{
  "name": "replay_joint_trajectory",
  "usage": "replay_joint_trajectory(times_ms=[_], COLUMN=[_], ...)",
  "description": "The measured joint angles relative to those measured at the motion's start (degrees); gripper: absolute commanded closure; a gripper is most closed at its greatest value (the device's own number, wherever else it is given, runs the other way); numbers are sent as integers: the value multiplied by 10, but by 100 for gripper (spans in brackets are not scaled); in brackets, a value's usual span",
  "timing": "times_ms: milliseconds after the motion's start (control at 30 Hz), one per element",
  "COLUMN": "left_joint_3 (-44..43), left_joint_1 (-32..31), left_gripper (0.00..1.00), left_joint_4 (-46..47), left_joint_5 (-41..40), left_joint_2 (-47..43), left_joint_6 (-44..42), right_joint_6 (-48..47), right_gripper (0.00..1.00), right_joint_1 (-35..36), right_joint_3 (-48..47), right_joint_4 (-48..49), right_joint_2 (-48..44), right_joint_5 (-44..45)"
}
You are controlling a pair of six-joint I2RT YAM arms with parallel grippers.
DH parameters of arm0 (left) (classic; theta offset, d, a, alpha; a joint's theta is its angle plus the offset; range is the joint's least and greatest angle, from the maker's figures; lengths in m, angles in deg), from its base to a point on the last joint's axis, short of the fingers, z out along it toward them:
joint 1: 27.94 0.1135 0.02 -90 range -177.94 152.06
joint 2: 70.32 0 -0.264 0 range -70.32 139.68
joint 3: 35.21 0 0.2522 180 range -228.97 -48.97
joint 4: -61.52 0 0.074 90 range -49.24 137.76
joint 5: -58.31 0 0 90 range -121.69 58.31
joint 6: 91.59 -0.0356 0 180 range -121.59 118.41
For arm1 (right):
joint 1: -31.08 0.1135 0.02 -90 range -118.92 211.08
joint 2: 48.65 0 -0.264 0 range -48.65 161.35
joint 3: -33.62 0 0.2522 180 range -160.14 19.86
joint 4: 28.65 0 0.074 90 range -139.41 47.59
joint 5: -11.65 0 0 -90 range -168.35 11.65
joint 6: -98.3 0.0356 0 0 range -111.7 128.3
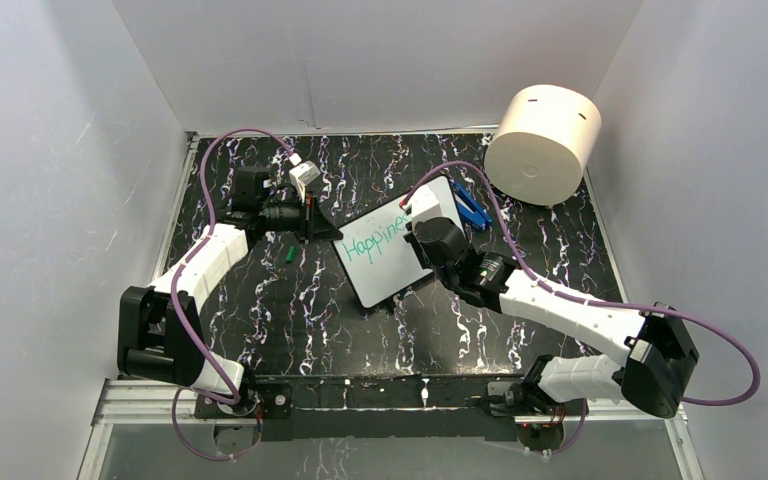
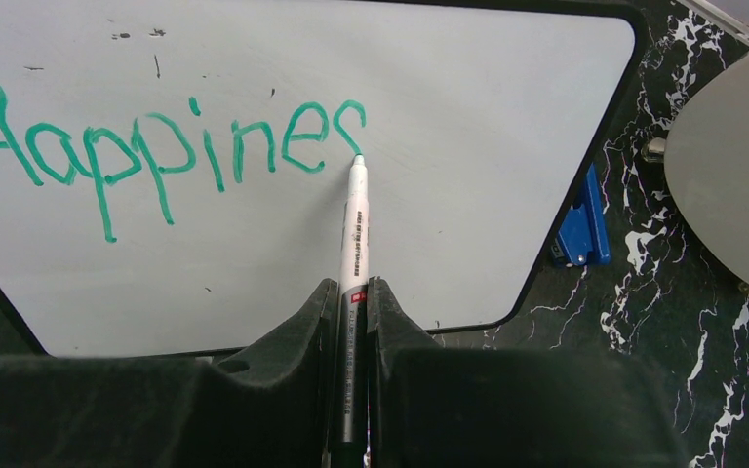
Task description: Write a sentence on the whiteboard
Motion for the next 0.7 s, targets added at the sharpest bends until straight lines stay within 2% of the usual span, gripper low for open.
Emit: replay_joint_trajectory(times_ms=[700], left_joint_3=[0], left_joint_1=[0], left_gripper=[100], left_joint_4=[-2], left_joint_5=[2], left_joint_2=[0], left_joint_6=[0], right_joint_6=[15], right_gripper=[100], right_joint_1=[0], right_joint_3=[2], right_joint_4=[6], right_joint_2=[-10], right_joint_5=[-24])
